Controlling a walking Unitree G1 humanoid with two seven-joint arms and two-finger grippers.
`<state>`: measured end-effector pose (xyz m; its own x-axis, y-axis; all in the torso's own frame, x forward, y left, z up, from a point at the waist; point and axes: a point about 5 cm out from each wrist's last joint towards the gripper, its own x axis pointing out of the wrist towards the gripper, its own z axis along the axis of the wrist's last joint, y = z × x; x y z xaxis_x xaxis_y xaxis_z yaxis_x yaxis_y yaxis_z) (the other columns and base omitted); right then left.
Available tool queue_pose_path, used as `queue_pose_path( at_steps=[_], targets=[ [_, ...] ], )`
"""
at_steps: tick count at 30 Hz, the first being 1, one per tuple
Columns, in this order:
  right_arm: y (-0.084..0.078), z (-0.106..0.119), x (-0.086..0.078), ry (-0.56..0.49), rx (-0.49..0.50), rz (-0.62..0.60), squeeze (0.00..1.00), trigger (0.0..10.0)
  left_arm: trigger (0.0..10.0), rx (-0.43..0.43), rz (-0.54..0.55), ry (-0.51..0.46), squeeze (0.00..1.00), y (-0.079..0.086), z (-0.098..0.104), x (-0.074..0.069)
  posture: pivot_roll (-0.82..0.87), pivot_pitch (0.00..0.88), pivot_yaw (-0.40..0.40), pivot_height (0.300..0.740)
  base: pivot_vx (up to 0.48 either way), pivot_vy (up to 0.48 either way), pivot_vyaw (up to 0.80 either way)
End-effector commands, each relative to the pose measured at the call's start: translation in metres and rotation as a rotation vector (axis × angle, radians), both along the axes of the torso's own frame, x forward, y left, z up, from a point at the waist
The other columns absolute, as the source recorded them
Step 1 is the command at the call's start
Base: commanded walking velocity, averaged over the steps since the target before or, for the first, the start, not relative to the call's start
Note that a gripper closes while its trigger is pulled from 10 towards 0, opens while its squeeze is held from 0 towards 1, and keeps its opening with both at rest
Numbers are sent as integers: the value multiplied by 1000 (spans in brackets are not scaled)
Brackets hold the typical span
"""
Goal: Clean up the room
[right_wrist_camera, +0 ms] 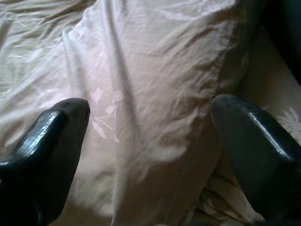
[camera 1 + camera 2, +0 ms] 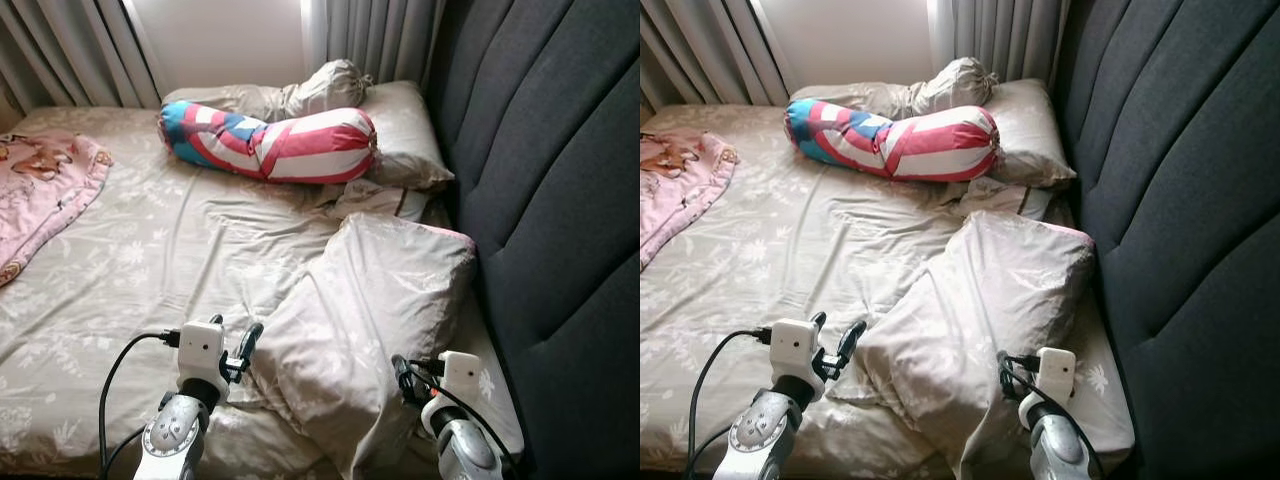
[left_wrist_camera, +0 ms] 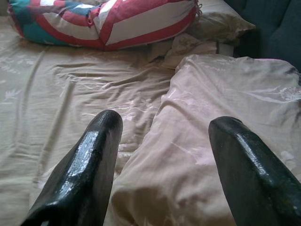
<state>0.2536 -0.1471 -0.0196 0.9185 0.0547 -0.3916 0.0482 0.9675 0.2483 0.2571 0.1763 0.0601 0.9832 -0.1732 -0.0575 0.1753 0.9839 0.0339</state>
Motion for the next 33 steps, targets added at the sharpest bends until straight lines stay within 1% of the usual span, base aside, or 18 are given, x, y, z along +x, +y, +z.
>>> queue_pose_path(
  at_steps=[1, 2, 3, 9, 13, 16, 17, 19, 21, 23, 26, 33],
  targets=[
    [-2, 1, 3, 0, 5, -25, 43, 10000, 10000, 1, -6, 13, 0, 0, -1, 0, -51, 60, -26, 734, 0, 0, 0],
    [-2, 2, 4, -2, -1, -25, 43, 10000, 10000, 1, -5, 13, 0, 0, -1, 0, -50, 61, -26, 734, 0, 0, 0],
    [-2, 3, 7, -4, -11, -20, 0, 10000, 10000, 0, -4, 12, 0, 1, 0, 1, -50, 61, -26, 734, 0, 0, 0],
    [-3, 6, 12, -21, -11, -25, 0, 10000, 10000, -4, 1, 12, 0, 1, 0, 1, -49, 66, -27, 734, 0, 0, 0],
    [-4, 8, 14, -33, -43, -32, 0, 10000, 10000, -5, 2, 15, 0, 1, -1, 1, -50, 74, -27, 734, 0, 0, 0],
    [-2, 8, 14, -36, -39, -34, 0, 10000, 10000, -5, 1, 16, 0, 1, -1, 1, -52, 74, -26, 714, 0, 0, 0],
    [-2, 8, 14, -36, -39, -34, 0, 10000, 10000, -5, 1, 16, 0, 1, -1, 1, -52, 74, -26, 714, 0, 0, 0],
    [0, 8, 14, -37, -39, -18, 0, 10000, 10000, -7, 2, 15, 0, 1, 0, 1, -52, 74, -26, 694, 0, 0, 0],
    [3, 8, 14, -39, -42, 5, 0, 10000, 10000, -8, 3, 14, 0, 1, 0, 1, -47, 77, -25, 684, 0, 0, 0],
    [7, 10, 14, -69, -38, 27, 0, 10000, 10000, -4, 2, 13, 0, 1, 0, 1, -43, 78, -25, 669, 0, 0, 0],
    [8, 11, 14, -84, -34, 37, 0, 10000, 10000, -3, 4, 13, 0, 2, 1, 1, -43, 79, -25, 669, 0, 0, 0],
    [10, 10, 12, -78, -28, 57, 0, 10000, 10000, 1, 3, 12, 0, 2, 1, 1, -44, 81, -20, 669, 0, 0, 0]
  ],
)
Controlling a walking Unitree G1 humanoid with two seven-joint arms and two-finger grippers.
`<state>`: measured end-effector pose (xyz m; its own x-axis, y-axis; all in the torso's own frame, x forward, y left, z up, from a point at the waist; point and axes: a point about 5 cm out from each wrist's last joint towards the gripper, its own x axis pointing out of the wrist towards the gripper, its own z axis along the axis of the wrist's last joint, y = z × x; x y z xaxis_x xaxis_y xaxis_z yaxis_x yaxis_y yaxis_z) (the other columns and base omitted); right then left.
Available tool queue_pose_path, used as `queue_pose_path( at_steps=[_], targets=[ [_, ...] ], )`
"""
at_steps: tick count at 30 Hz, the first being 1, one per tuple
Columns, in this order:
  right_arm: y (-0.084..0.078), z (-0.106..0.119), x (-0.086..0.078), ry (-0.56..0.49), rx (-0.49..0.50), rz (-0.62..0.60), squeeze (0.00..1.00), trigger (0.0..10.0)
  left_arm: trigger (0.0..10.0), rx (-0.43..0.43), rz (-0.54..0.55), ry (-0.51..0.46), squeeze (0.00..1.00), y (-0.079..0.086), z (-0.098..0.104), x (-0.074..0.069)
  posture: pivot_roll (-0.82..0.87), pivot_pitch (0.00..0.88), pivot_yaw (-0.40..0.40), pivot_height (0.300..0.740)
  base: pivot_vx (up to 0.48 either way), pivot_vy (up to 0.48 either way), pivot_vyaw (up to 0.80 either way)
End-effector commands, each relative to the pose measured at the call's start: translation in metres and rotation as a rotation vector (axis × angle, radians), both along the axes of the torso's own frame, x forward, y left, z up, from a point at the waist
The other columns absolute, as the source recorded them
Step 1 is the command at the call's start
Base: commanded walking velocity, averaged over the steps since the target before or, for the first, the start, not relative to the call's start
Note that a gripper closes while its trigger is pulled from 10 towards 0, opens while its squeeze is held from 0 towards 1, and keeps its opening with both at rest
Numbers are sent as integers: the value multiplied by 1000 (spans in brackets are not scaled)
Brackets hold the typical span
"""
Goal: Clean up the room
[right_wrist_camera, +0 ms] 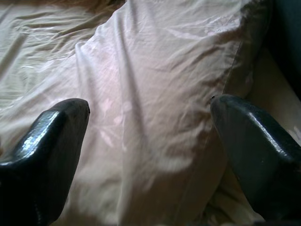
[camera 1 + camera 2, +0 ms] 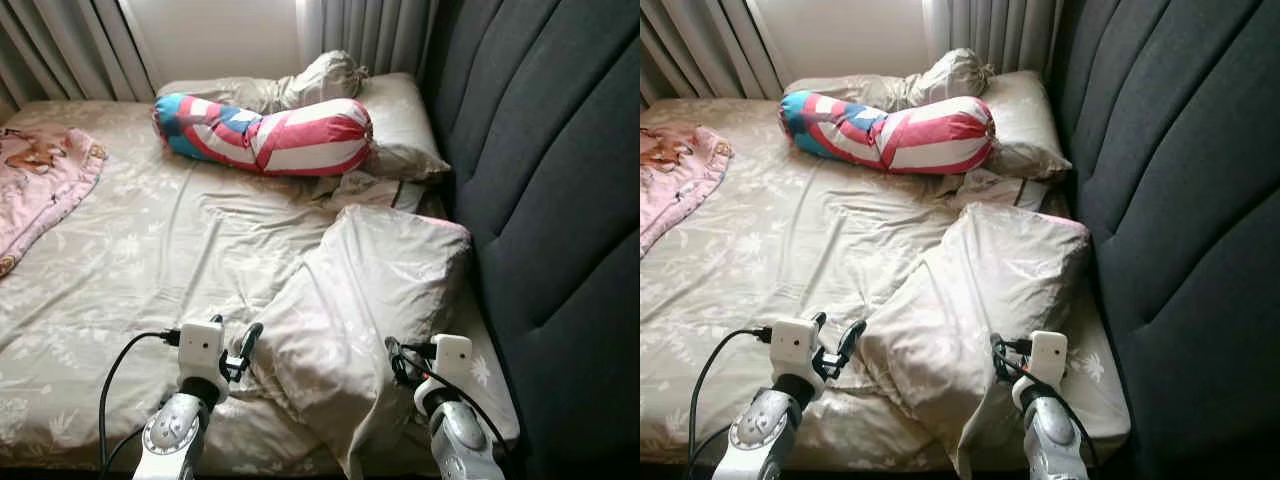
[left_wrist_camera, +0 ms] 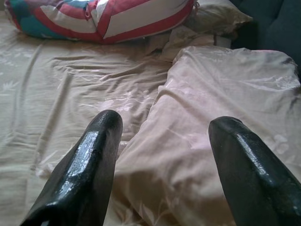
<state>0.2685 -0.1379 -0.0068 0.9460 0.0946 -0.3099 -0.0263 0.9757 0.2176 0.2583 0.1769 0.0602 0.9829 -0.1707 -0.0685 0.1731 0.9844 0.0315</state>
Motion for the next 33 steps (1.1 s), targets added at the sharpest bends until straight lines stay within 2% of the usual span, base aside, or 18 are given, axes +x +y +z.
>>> queue_pose_path(
  at_steps=[1, 11, 14, 33],
  targets=[
    [3, -4, -4, 15, -2, 14, 0, 10000, 10000, 2, -1, 2, 0, 2, 1, 0, -45, 81, -19, 669, 0, 0, 0],
    [4, -8, -6, 46, 18, -18, 0, 10000, 10000, 9, -7, 8, 0, 0, 1, 1, -44, 83, -16, 665, 0, 0, 0],
    [4, -6, -6, 21, 25, -17, 0, 10000, 10000, 9, -8, 8, 0, 0, 1, 2, -42, 83, -17, 661, 0, 0, 0],
    [0, -10, -7, 53, 23, -11, 0, 10000, 10000, 1, -1, 7, 0, 0, 2, 4, -46, 79, -20, 661, 0, 0, 0]
  ],
)
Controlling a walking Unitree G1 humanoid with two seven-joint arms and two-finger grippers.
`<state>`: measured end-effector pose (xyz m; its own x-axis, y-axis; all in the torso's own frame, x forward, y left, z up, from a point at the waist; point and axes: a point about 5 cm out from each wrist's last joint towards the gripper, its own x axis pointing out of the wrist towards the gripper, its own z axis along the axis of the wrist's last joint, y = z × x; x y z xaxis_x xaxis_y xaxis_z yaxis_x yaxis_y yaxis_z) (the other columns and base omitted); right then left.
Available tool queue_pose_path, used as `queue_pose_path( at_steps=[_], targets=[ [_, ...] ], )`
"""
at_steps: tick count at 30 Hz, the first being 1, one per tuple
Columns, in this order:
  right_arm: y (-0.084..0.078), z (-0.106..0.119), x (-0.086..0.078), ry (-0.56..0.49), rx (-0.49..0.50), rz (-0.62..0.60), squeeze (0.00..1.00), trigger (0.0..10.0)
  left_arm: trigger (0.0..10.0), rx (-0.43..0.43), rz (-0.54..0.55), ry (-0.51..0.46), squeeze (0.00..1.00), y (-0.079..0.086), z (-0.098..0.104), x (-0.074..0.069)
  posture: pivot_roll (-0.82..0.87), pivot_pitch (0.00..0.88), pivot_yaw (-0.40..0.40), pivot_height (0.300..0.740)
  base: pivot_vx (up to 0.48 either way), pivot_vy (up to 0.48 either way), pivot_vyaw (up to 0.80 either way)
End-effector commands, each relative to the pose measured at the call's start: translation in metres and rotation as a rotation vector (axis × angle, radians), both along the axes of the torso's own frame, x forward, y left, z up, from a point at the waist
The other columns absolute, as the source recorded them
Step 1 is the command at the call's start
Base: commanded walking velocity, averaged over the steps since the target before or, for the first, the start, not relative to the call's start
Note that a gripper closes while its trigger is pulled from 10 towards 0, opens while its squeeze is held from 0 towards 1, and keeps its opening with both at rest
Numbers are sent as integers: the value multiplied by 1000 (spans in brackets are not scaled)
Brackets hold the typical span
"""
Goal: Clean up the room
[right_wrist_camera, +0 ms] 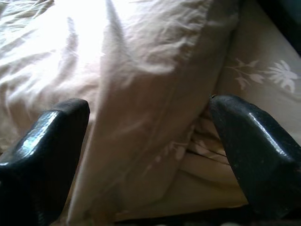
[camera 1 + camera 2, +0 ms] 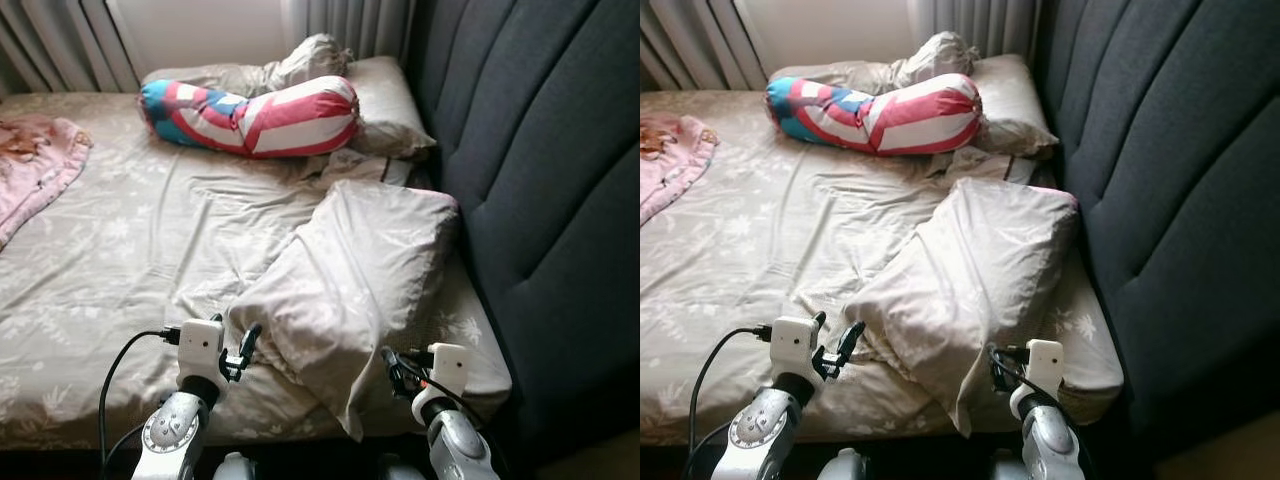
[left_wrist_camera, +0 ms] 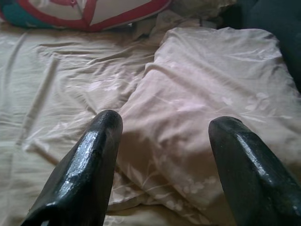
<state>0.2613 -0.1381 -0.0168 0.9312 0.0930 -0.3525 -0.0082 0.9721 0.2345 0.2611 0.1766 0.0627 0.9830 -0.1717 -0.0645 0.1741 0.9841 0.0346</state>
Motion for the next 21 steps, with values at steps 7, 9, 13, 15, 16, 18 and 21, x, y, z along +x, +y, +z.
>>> queue_pose_path(
  at_steps=[7, 9, 13, 15, 16, 18, 21],
  targets=[
    [2, 0, 2, 8, 25, 31, 0, 10000, 10000, 4, 3, 10, 0, 1, 0, 3, -45, 78, -21, 661, 0, 0, 0],
    [6, 0, 2, 0, 17, 65, 0, 10000, 10000, 3, 5, 10, 0, 1, 0, 3, -45, 78, -21, 661, 0, 0, 0],
    [10, 2, 3, -22, 13, 100, 0, 10000, 10000, 2, 6, 10, 0, 1, 1, 4, -44, 81, -19, 661, 126, 0, 0],
    [11, 3, 3, -27, 0, 118, 0, 10000, 10000, 2, 4, 10, 0, 1, 1, 4, -45, 84, -18, 661, 257, 0, 284],
    [12, 3, 3, -27, -5, 124, 0, 10000, 10000, 3, 3, 10, 0, 1, 1, 4, -46, 86, -18, 661, 266, 0, 563],
    [12, 2, 3, -19, -2, 125, 0, 10000, 10000, 2, 1, 9, 0, 0, 1, 4, -47, 87, -17, 661, 266, 0, 0],
    [12, 1, 2, -13, 5, 114, 0, 10000, 10000, 2, -3, 9, 0, 0, 1, 4, -45, 91, -17, 661, 274, 0, 0]
  ],
)
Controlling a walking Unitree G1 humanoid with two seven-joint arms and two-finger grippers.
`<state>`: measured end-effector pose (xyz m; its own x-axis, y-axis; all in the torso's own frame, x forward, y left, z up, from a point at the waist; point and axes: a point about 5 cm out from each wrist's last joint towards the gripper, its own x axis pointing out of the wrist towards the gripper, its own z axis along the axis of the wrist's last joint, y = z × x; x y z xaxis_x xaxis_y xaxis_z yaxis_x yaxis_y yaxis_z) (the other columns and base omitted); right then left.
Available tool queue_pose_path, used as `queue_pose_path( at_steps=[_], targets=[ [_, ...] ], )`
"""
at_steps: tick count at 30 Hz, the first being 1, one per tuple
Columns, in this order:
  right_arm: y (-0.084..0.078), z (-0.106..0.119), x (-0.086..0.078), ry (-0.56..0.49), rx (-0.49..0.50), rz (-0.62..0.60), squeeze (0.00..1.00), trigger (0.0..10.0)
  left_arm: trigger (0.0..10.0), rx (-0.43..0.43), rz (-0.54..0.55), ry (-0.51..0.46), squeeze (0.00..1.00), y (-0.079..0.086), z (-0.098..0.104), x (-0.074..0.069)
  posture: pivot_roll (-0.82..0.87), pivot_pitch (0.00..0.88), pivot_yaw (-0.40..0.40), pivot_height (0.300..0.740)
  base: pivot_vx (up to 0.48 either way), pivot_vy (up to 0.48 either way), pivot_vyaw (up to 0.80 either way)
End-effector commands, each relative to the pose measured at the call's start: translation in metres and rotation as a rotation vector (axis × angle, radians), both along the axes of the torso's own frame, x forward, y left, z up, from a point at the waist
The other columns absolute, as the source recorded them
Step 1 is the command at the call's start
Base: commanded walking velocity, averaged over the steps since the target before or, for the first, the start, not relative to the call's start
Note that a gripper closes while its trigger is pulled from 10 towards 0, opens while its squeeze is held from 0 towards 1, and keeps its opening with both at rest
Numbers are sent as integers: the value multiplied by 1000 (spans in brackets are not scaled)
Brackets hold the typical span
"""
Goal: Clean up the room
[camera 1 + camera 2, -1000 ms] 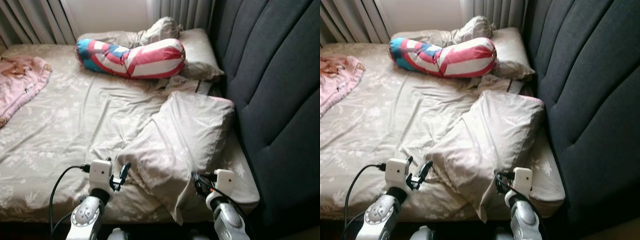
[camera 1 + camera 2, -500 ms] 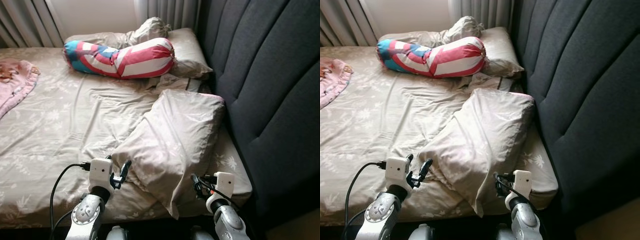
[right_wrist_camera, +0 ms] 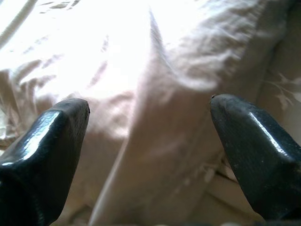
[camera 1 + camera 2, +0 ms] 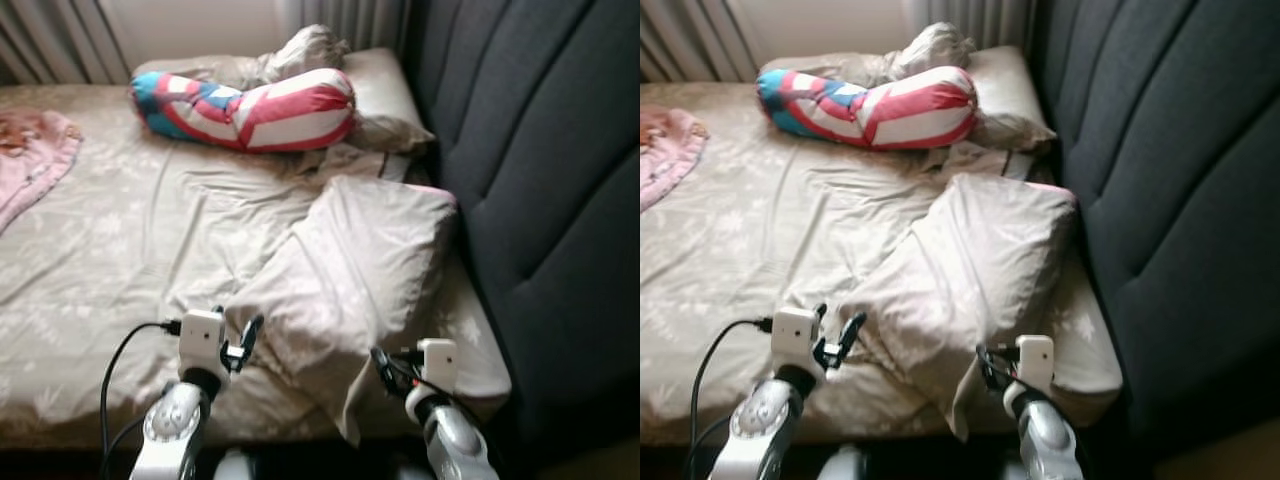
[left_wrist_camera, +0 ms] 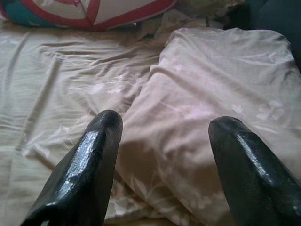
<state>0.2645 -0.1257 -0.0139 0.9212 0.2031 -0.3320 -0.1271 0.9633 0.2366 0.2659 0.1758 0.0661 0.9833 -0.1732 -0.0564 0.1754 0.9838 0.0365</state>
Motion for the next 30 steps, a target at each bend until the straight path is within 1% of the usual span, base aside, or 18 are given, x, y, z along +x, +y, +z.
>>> queue_pose_path(
  at_steps=[1, 3, 7, 12, 15, 17, 18, 20, 25, 28, 30],
  targets=[
    [0, -3, -2, 17, -3, -3, 0, 10000, 10000, 4, -1, 18, 0, 0, -3, -1, -47, 92, -16, 661, 277, 0, 0],
    [-1, -4, -2, 22, -20, -1, 0, 10000, 10000, 5, -2, 19, 0, 0, -3, -1, -48, 92, -16, 661, 292, 0, 0],
    [0, -5, -2, 34, -20, -4, 0, 10000, 10000, 4, -5, 18, 0, -1, -3, 0, -45, 96, -13, 661, 291, 0, 0],
    [2, -6, 0, 65, -29, 5, 0, 10000, 10000, 3, -6, 15, 0, -1, -2, 0, -46, 102, -13, 661, 0, 0, 0],
    [0, -8, 1, 91, -33, -10, 0, 10000, 10000, 4, -9, 14, 0, -1, -1, 0, -45, 105, -11, 661, 0, 0, 0],
    [-2, -9, 5, 143, -52, -37, 0, 10000, 10000, 2, -22, 12, 0, -4, 0, 0, -40, 107, -9, 661, 0, 0, 0],
    [-3, -9, 6, 151, -56, -41, 0, 10000, 10000, 2, -23, 12, 0, -4, 0, 0, -40, 107, -9, 661, 0, 0, 0],
    [-9, -7, 12, 174, -15, -97, 0, 10000, 10000, 2, -24, 8, 0, -3, 2, 0, -16, 123, -1, 661, 0, 0, 0],
    [-8, -1, 20, 187, -20, -134, 0, 10000, 10000, 7, -28, 7, 0, -1, 4, -2, -4, 133, 5, 661, 0, 0, 0],
    [-10, 0, 24, 222, -16, -180, 0, 10000, 10000, 13, -30, 6, 0, 1, 5, -3, 6, 144, 12, 661, 0, 0, 0],
    [-12, 1, 27, 246, 31, -219, 0, 10000, 10000, 20, -31, 1, 0, 4, 8, -4, 13, 150, 15, 661, 0, 0, 0]
  ],
)
